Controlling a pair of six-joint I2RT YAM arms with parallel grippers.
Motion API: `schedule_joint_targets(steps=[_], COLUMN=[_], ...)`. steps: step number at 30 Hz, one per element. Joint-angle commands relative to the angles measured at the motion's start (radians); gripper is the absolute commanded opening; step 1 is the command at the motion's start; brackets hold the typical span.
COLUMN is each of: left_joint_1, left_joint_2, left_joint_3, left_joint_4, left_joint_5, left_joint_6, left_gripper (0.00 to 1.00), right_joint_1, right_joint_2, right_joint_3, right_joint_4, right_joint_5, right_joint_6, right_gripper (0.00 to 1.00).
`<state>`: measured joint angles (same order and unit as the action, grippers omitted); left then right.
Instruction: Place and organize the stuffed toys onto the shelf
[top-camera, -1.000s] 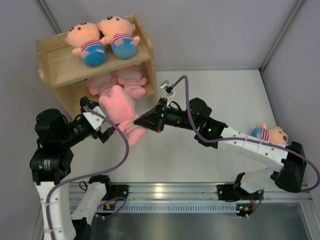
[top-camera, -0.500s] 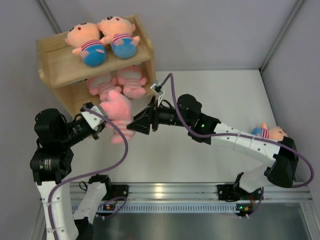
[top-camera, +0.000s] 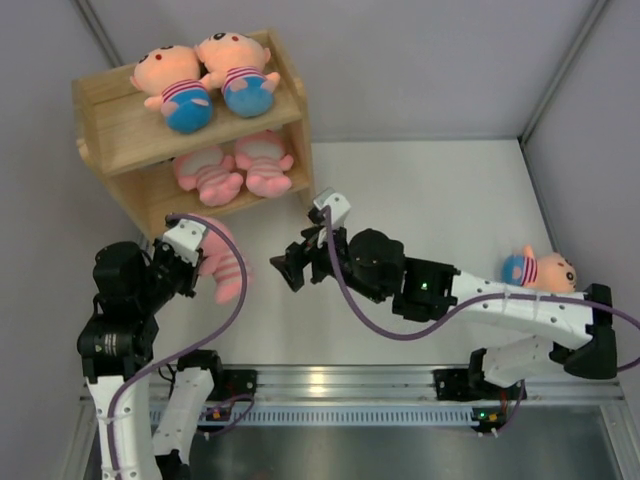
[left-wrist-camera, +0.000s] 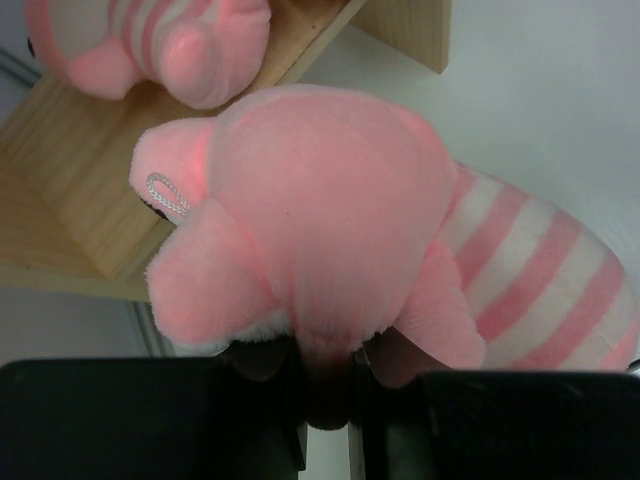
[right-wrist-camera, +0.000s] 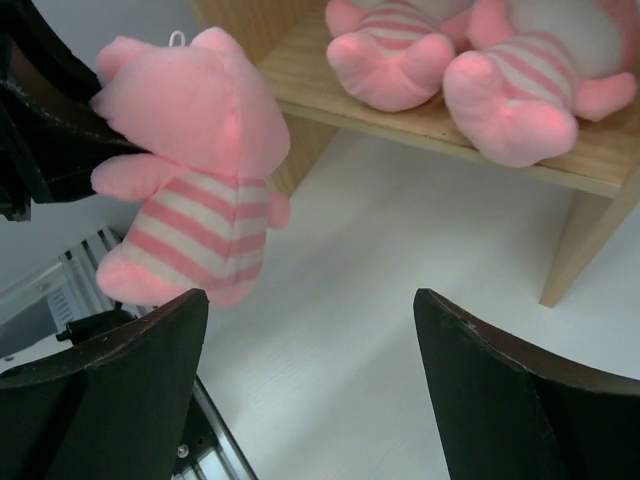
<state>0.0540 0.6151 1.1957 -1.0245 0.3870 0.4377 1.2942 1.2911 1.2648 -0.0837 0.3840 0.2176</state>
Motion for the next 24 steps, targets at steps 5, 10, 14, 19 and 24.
schedule_joint_targets(steps=[5, 10, 14, 19, 24], left_joint_1=[0.003, 0.003, 0.003, 0.003, 0.004], left_joint_2=[-0.055, -0.058, -0.06, -0.061, -0.064], left_joint_3=[0.004, 0.016, 0.019, 0.008, -0.005], left_joint_4=[-0.066, -0.082, -0.086, -0.088, -0.086], left_joint_5=[-0.139, -0.113, -0.079, -0.105, -0.146], left_joint_6=[-0.025, -0.033, -0.047, -0.027, 0.013], left_gripper=[0.0, 0.0, 0.0, 0.0, 0.0], right_joint_1=[0.042, 0.043, 0.043, 0.043, 0.045], right_joint_2=[0.217, 0.315, 0.376, 0.404, 0.369], right_joint_3=[0.151, 0.2, 0.235, 0.269, 0.251], right_joint_4=[0.13, 0.151, 0.139, 0.144, 0.208], right_joint_5=[-0.166, -0.249, -0.237, -0.351, -0.487], right_joint_6=[0.009, 0.075, 0.112, 0.117, 0.126], right_gripper=[0.87, 0.87, 0.88, 0.88, 0.89])
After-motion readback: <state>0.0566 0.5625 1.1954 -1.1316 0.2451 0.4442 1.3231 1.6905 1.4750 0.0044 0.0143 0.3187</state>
